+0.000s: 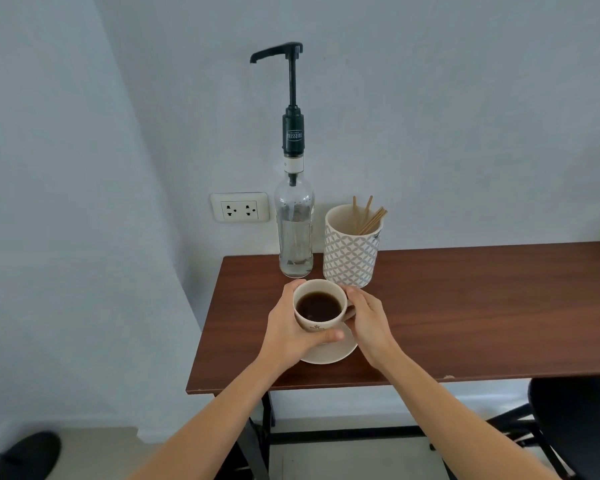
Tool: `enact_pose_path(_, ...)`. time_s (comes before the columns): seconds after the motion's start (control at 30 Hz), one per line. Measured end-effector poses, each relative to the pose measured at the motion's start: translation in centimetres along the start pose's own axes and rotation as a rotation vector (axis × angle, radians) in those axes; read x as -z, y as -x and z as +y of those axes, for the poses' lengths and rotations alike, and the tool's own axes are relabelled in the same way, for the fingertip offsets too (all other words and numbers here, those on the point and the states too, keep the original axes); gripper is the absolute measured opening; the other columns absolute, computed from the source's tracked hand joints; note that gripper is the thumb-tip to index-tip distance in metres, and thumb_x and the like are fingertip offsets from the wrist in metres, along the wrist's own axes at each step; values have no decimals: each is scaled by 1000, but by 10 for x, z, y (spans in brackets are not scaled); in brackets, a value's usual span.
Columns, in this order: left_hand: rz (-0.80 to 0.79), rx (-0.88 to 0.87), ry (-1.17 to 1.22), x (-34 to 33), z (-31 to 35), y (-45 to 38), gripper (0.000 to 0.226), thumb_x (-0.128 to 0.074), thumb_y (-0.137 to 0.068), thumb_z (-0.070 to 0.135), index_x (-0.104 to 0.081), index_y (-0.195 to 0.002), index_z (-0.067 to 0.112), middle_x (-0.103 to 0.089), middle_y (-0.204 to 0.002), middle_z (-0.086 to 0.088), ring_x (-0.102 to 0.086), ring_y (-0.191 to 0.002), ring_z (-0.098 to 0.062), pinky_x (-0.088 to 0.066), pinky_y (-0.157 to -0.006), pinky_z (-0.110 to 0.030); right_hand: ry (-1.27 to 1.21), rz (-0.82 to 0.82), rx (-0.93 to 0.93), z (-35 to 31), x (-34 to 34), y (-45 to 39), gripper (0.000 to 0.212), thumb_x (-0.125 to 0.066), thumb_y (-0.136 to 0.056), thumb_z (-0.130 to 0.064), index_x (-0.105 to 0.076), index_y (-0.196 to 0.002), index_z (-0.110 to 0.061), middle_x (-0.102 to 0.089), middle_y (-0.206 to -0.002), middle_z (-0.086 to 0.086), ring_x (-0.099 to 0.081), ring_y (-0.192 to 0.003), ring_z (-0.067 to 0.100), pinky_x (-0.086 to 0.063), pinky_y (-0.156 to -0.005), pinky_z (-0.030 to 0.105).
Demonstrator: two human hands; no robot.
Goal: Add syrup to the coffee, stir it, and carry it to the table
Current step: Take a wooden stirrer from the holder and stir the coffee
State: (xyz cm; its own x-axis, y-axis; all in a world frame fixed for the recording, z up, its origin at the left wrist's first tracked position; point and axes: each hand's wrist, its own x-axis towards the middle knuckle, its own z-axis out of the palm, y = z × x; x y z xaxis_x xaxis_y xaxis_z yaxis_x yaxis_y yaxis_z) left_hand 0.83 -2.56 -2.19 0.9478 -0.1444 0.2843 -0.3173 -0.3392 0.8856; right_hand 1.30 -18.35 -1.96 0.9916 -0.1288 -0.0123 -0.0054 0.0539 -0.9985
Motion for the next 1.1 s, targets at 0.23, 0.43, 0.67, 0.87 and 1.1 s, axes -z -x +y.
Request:
enact_pose_path(0.23, 19, -2, -85, 3, -2, 5, 89, -93, -53, 54, -37, -122, 63, -56, -131, 23, -52, -125, 3, -39, -113, -42, 151, 48, 51, -4, 4, 1, 29, -48, -103, -18, -75, -98, -25, -78, -97, -3, -72, -98, 14, -54, -89, 32)
enact_pose_path(0.43, -13, 88, -135, 0, -10, 7, 95, -86, -62, 53, -35, -142, 43, -41, -148, 24, -35, -141, -2, 5, -122, -60, 258, 524, 173, -71, 38, -49, 23, -64, -93, -31, -66, -111, -16, -70, -99, -3, -66, -94, 16, -50, -86, 32)
enact_pose_path(0.67, -34, 97, -123, 2, -14, 7, 98, -83, -64, 60, -33, -145, 43, -35, -134, 50, -31, -140, 4, 9, -121, -53, 478, 304, 29, -100, 52, -119, 28, -76, -84, -25, -76, -86, 4, -62, -65, 5, -55, -70, 19, -48, -67, 36)
enact_pose_path(0.87, -14, 82, -93, 3, -12, 9, 97, -80, -62, 67, -35, -145, 42, -42, -146, 30, -30, -142, 3, 5, -123, -57, 553, 385, 216, -114, 53, -121, 22, -78, -83, -17, -77, -79, 5, -76, -84, 25, -65, -71, 33, -44, -69, 28)
enact_pose_path(1.1, -12, 78, -101, 3, -12, 8, 97, -80, -62, 68, -37, -144, 40, -46, -143, 28, -35, -140, 1, -10, -120, -63, 619, 351, 617, -167, 46, -95, 18, -63, -95, -17, -68, -86, -2, -71, -76, 3, -66, -67, 19, -46, -65, 25)
